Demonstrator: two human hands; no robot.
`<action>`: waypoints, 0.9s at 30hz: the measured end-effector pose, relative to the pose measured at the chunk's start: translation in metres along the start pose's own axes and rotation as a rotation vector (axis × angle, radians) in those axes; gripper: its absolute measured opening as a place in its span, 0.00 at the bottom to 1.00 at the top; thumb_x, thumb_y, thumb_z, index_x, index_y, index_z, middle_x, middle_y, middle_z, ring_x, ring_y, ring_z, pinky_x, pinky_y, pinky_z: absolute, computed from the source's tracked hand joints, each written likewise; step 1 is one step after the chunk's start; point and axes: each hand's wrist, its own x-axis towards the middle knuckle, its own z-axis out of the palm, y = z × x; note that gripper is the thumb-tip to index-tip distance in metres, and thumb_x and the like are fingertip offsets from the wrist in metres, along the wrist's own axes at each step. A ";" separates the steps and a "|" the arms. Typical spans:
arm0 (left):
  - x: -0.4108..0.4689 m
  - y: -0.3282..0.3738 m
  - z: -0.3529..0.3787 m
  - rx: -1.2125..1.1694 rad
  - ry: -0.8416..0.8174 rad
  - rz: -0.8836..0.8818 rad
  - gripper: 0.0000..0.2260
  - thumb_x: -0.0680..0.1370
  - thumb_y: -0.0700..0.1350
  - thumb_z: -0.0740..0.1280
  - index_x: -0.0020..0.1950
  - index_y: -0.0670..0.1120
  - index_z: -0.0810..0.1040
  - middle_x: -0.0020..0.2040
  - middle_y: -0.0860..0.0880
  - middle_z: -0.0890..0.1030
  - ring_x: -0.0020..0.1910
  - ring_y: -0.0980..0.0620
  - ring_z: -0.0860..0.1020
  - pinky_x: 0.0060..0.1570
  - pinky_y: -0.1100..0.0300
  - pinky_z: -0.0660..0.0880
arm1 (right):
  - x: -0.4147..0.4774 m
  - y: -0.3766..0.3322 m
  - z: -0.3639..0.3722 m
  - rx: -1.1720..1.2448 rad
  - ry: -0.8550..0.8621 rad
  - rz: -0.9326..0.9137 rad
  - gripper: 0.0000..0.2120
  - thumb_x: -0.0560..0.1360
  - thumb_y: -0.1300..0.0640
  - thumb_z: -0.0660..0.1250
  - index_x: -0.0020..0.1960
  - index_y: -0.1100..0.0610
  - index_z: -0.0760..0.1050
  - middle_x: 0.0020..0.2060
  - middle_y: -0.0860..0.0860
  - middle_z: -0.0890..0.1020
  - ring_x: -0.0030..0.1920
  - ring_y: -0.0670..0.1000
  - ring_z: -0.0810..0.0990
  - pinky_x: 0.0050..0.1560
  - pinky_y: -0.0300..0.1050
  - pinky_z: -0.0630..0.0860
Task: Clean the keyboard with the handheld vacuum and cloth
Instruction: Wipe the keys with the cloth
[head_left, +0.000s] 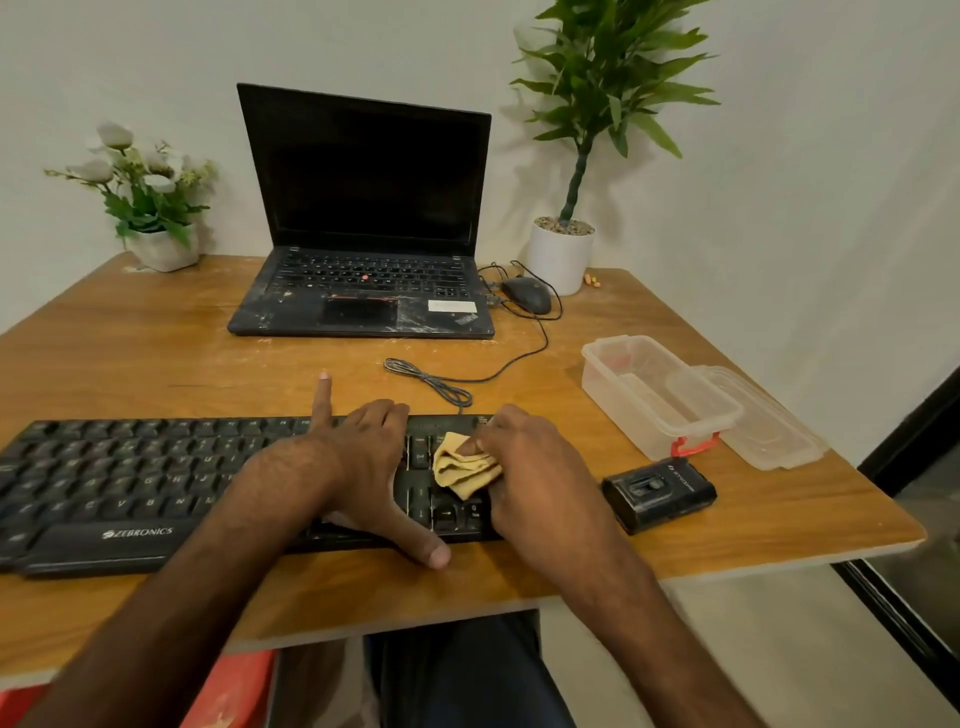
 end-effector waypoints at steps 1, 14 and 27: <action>-0.001 -0.005 0.000 -0.015 -0.005 -0.003 0.69 0.56 0.81 0.64 0.81 0.45 0.34 0.83 0.46 0.43 0.81 0.47 0.43 0.68 0.32 0.25 | 0.000 -0.002 -0.001 -0.005 -0.015 -0.007 0.22 0.76 0.64 0.66 0.67 0.49 0.74 0.60 0.46 0.72 0.62 0.48 0.68 0.59 0.41 0.69; -0.007 -0.013 -0.003 -0.043 -0.005 0.010 0.65 0.60 0.78 0.69 0.82 0.45 0.42 0.83 0.47 0.48 0.81 0.49 0.46 0.69 0.33 0.26 | 0.063 -0.019 0.011 0.015 0.025 0.010 0.08 0.74 0.61 0.70 0.54 0.56 0.81 0.46 0.50 0.77 0.47 0.50 0.75 0.44 0.44 0.70; -0.001 -0.002 -0.009 -0.031 -0.027 -0.033 0.65 0.60 0.74 0.74 0.82 0.47 0.42 0.82 0.48 0.53 0.81 0.46 0.51 0.68 0.30 0.26 | 0.042 0.014 0.002 -0.030 0.130 0.197 0.10 0.74 0.63 0.70 0.55 0.54 0.81 0.47 0.49 0.78 0.44 0.48 0.74 0.44 0.43 0.71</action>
